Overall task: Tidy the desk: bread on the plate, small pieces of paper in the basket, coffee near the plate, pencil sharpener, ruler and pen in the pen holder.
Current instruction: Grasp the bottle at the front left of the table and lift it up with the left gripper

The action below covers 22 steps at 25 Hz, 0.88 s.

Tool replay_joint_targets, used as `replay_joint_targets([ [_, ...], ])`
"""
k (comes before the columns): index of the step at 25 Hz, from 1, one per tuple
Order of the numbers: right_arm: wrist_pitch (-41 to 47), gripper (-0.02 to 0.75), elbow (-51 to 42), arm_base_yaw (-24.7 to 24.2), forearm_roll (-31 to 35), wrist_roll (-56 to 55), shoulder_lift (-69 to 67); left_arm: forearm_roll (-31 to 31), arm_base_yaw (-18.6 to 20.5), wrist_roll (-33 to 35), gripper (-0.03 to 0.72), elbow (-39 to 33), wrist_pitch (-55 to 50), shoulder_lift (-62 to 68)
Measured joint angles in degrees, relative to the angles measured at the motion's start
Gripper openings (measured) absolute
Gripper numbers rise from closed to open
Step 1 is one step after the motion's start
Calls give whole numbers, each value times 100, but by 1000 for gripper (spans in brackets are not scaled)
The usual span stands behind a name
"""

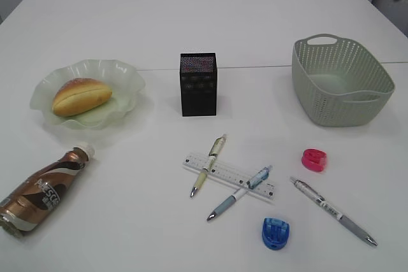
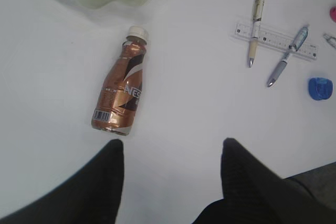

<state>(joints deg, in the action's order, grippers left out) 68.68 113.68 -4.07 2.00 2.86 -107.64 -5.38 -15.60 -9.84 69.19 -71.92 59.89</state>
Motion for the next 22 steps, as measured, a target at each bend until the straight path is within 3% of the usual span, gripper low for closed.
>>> replay_joint_targets([
  [7,80,24,609,263,-254,72,-959,0,0,0,426,0,0,0],
  [18,-146,30,671,300,-404,111,-1844,-4,0,0,426,0,0,0],
  [20,-187,67,671,300,-404,77,-1920,-4,0,0,426,0,0,0],
  [22,-209,160,671,300,-404,4,-1974,-4,0,0,426,0,0,0],
])
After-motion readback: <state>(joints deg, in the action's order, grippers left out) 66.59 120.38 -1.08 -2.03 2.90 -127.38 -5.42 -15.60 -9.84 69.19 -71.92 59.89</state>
